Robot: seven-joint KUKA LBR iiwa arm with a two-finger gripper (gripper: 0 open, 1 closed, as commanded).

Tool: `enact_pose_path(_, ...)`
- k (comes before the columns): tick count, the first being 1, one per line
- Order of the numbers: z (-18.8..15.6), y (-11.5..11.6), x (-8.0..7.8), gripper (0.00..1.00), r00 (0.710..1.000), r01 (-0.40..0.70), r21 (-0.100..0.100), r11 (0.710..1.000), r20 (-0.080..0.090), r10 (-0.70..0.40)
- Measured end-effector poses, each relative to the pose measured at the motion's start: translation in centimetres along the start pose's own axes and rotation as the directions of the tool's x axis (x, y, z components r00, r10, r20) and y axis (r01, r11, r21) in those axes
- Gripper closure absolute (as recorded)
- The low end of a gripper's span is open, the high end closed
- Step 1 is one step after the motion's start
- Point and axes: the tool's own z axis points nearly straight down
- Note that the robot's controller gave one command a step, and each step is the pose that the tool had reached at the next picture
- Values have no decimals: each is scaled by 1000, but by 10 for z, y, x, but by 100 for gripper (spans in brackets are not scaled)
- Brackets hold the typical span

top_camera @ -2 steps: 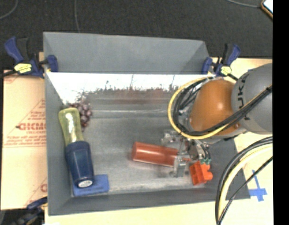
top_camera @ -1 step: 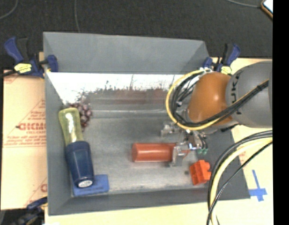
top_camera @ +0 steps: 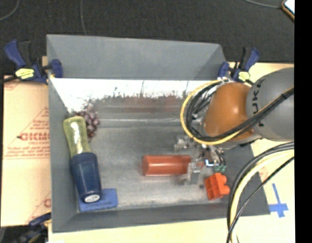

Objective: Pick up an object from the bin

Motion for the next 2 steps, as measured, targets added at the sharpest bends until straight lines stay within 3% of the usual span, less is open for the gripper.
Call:
enact_pose_path(1,10,-35,9,0,961,276,3,961,4,-276)
enact_pose_path(2,10,-11,7,0,999,54,-1,999,0,-54)
